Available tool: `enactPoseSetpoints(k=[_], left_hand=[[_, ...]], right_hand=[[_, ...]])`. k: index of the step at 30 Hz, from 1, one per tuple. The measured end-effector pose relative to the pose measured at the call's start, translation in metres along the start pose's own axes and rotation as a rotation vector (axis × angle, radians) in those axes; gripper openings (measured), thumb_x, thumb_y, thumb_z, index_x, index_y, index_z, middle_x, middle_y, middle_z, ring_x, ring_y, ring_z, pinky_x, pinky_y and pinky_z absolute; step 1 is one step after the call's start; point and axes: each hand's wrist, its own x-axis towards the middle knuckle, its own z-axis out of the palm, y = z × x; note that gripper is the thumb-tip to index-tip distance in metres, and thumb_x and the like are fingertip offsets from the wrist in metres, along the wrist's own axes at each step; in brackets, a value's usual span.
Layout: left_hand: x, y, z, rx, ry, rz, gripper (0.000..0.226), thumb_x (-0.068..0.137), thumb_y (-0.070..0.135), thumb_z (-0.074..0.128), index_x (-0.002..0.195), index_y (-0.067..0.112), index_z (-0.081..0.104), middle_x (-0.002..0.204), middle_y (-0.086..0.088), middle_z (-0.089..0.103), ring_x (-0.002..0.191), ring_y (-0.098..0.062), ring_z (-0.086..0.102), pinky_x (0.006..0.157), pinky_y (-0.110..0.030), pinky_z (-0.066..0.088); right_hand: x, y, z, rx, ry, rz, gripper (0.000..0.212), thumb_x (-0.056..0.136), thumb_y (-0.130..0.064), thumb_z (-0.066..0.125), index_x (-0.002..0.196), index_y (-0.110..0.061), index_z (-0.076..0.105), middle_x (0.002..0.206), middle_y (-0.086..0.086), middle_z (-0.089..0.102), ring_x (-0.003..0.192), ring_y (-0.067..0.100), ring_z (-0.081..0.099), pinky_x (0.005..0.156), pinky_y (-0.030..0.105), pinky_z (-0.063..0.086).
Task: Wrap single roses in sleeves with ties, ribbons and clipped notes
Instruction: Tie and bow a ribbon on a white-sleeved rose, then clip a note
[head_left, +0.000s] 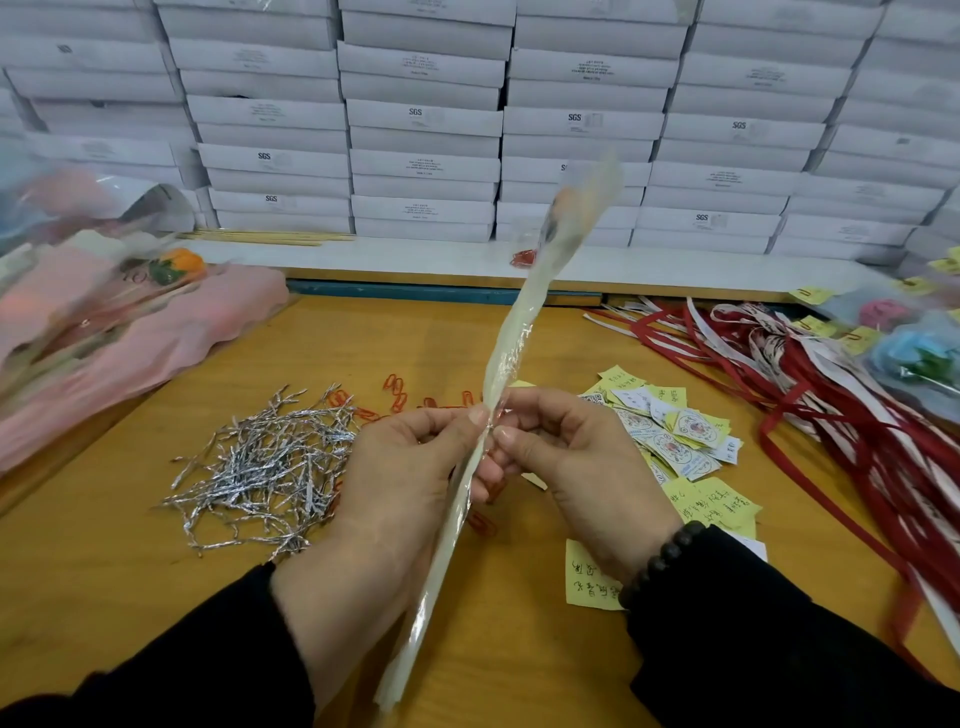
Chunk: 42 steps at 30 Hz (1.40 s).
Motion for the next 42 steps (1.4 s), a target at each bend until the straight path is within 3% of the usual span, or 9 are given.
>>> enactPoseSetpoints(k=[4, 10, 17, 21, 24, 27, 32, 39, 42], left_hand=[[-0.0014, 0.0023, 0.0035, 0.012, 0.005, 0.011, 0.009, 0.083, 0.008, 0.064, 0.08, 0.001, 0.067, 0.047, -0.009, 0.058, 0.034, -0.011, 0.048, 0.037, -0.015, 0.041], [-0.0022, 0.0043, 0.0025, 0.013, -0.015, 0.003, 0.008, 0.082, 0.008, 0.064, 0.084, 0.0, 0.064, 0.049, -0.01, 0.06, 0.038, -0.012, 0.052, 0.037, -0.016, 0.043], [-0.0009, 0.0002, 0.0023, 0.039, -0.053, 0.045, 0.005, 0.079, 0.004, 0.067, 0.079, 0.005, 0.062, 0.06, -0.01, 0.066, 0.051, -0.013, 0.061, 0.049, -0.022, 0.053], [0.0005, 0.0008, 0.0014, 0.031, -0.058, 0.037, 0.004, 0.078, 0.004, 0.066, 0.076, 0.006, 0.063, 0.056, -0.009, 0.064, 0.046, -0.011, 0.058, 0.045, -0.02, 0.051], [0.003, 0.0008, -0.0008, 0.058, -0.017, 0.043, 0.005, 0.079, 0.009, 0.066, 0.078, 0.006, 0.063, 0.051, -0.006, 0.061, 0.04, -0.009, 0.052, 0.039, -0.015, 0.042], [0.0042, 0.0014, -0.0012, 0.004, 0.014, 0.031, 0.006, 0.081, 0.008, 0.064, 0.077, 0.005, 0.061, 0.049, -0.007, 0.06, 0.036, -0.009, 0.049, 0.038, -0.013, 0.04], [0.0049, 0.0005, -0.0017, -0.033, 0.008, 0.023, 0.006, 0.083, 0.009, 0.062, 0.078, 0.006, 0.061, 0.05, -0.007, 0.059, 0.042, -0.013, 0.052, 0.049, -0.025, 0.046], [0.0061, -0.0021, -0.0032, -0.042, 0.004, 0.032, 0.01, 0.083, 0.01, 0.063, 0.073, 0.009, 0.063, 0.062, -0.018, 0.06, 0.062, -0.027, 0.056, 0.065, -0.038, 0.048], [0.0054, -0.0015, -0.0043, -0.038, -0.021, 0.014, 0.008, 0.083, 0.012, 0.062, 0.077, 0.007, 0.063, 0.057, -0.014, 0.061, 0.053, -0.021, 0.056, 0.051, -0.028, 0.049]], right_hand=[[-0.0006, -0.0006, 0.0001, -0.032, 0.006, -0.002, 0.018, 0.085, 0.002, 0.06, 0.095, -0.011, 0.066, 0.076, 0.005, 0.065, 0.064, 0.011, 0.06, 0.066, 0.021, 0.052], [-0.0031, -0.0019, 0.0035, -0.037, -0.029, -0.012, 0.011, 0.088, 0.0, 0.056, 0.089, -0.006, 0.065, 0.074, 0.007, 0.066, 0.067, 0.015, 0.06, 0.073, 0.029, 0.052], [-0.002, -0.0075, -0.0005, -0.002, -0.018, 0.028, 0.02, 0.088, 0.006, 0.053, 0.074, -0.007, 0.057, 0.053, -0.003, 0.06, 0.043, 0.0, 0.052, 0.047, 0.011, 0.041], [-0.0014, -0.0087, -0.0015, -0.008, 0.024, 0.114, 0.015, 0.091, -0.006, 0.053, 0.08, -0.014, 0.059, 0.062, -0.003, 0.063, 0.045, 0.002, 0.051, 0.045, 0.012, 0.04], [-0.0029, -0.0063, -0.0011, -0.339, 0.149, -0.036, 0.011, 0.091, -0.016, 0.056, 0.085, -0.025, 0.057, 0.075, -0.008, 0.058, 0.055, -0.003, 0.052, 0.048, 0.008, 0.038], [-0.0066, -0.0064, 0.0029, -0.486, 0.119, -0.196, 0.018, 0.083, -0.011, 0.065, 0.086, -0.026, 0.055, 0.083, -0.008, 0.056, 0.062, 0.001, 0.051, 0.055, 0.012, 0.041], [-0.0075, -0.0063, 0.0046, -0.521, 0.119, -0.311, 0.014, 0.079, -0.008, 0.069, 0.088, -0.017, 0.062, 0.086, -0.003, 0.061, 0.073, 0.006, 0.056, 0.067, 0.015, 0.047], [-0.0081, -0.0036, 0.0034, -0.637, 0.054, -0.436, 0.012, 0.081, -0.01, 0.069, 0.093, -0.012, 0.067, 0.088, -0.002, 0.058, 0.075, 0.009, 0.055, 0.067, 0.013, 0.043], [-0.0057, -0.0028, 0.0002, -0.588, 0.061, -0.412, 0.01, 0.083, -0.008, 0.067, 0.092, -0.011, 0.069, 0.088, -0.003, 0.058, 0.075, 0.007, 0.054, 0.068, 0.012, 0.042]])
